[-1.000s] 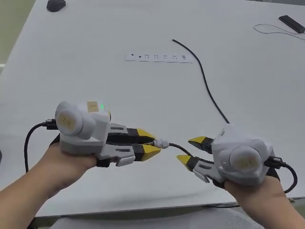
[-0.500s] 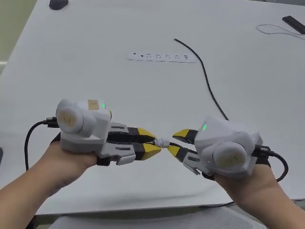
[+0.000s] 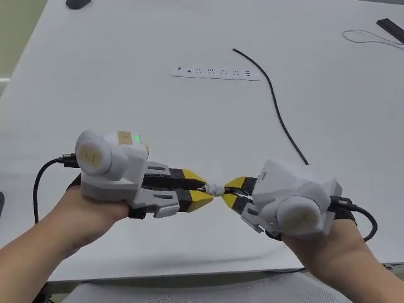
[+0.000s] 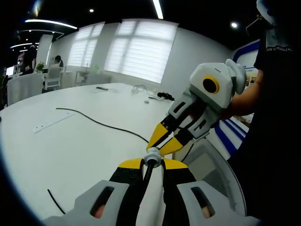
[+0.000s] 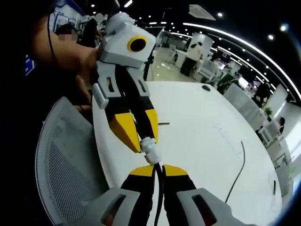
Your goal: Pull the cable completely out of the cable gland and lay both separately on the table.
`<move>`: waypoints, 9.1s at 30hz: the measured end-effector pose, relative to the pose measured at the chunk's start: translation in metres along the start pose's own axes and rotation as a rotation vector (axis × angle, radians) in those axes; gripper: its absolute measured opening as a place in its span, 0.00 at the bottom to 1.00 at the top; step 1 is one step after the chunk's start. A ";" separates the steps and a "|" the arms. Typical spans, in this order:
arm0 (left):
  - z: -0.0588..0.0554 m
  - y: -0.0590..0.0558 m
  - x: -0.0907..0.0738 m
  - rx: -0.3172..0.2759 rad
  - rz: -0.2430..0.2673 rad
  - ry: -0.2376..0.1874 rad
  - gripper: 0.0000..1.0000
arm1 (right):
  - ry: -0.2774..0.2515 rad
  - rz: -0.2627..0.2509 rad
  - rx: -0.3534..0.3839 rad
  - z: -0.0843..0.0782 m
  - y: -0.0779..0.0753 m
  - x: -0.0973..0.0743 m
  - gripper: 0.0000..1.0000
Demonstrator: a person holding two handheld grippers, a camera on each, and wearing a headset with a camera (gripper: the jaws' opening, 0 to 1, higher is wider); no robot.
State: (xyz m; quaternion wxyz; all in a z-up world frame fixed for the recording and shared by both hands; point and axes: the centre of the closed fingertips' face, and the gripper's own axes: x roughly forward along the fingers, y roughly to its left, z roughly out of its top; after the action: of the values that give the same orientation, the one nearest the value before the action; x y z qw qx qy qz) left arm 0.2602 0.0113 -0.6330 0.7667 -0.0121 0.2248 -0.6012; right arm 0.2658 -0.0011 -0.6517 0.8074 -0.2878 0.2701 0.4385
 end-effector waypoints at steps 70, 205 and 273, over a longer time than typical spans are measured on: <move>0.013 0.011 -0.010 -0.025 0.022 -0.062 0.15 | 0.005 -0.080 0.691 -0.100 -0.027 0.007 0.03; 0.023 -0.003 -0.004 -0.031 0.052 -0.071 0.15 | -0.109 0.043 -0.009 0.008 -0.016 -0.013 0.23; 0.028 -0.003 -0.010 -0.052 0.048 -0.106 0.15 | -0.031 0.101 0.951 -0.099 -0.017 0.014 0.02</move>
State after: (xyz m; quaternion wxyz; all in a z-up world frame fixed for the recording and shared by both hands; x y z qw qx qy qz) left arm 0.2659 0.0128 -0.6041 0.7910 -0.0586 0.1998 -0.5752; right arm 0.2692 -0.0703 -0.7253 0.8312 0.1334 0.4424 0.3093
